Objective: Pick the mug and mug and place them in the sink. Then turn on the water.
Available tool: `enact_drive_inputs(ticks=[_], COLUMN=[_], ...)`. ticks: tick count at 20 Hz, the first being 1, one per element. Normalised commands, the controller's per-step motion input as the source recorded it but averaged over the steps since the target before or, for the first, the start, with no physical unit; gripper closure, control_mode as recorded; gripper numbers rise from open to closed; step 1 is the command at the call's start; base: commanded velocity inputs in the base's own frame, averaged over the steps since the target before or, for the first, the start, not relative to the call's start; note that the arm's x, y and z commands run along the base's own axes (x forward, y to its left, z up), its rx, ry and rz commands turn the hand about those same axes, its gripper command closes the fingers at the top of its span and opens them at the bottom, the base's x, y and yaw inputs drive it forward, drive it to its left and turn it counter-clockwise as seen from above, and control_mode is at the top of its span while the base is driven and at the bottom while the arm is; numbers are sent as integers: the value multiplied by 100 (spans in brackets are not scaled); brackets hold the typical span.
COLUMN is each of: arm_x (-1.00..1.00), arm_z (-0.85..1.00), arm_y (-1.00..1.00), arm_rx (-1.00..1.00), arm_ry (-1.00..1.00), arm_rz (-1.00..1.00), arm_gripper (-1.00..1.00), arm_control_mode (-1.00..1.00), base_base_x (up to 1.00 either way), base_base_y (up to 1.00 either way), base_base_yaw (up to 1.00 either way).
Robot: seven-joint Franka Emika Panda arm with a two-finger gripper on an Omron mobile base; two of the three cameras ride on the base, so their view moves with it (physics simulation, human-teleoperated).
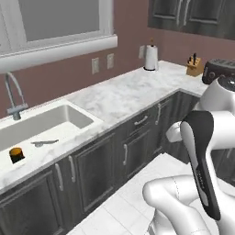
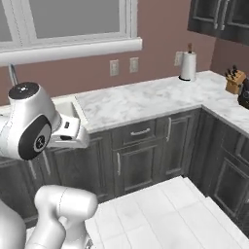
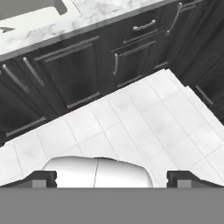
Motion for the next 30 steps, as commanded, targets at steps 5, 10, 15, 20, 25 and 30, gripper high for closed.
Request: enact_drive_inputs(ticks=[5, 10, 15, 20, 25, 30], arm_x=[0, 0, 0, 0, 0, 0], arm_z=[0, 0, 0, 0, 0, 0], arm_y=[0, 0, 0, 0, 0, 0], arm_rx=[0, 0, 0, 0, 0, 0], arm_ry=[0, 0, 0, 0, 0, 0], arm_rz=[0, 0, 0, 0, 0, 0], arm_gripper=[-100, -100, -100, -100, -100, -100], arm_control_mode=[100, 100, 100, 100, 100, 100], base_base_x=[-5, -10, -13, -11, -6, -1], base_base_y=[0, 0, 0, 0, 0, 0], base_base_yaw=[-78, -80, -81, -82, -84, -85])
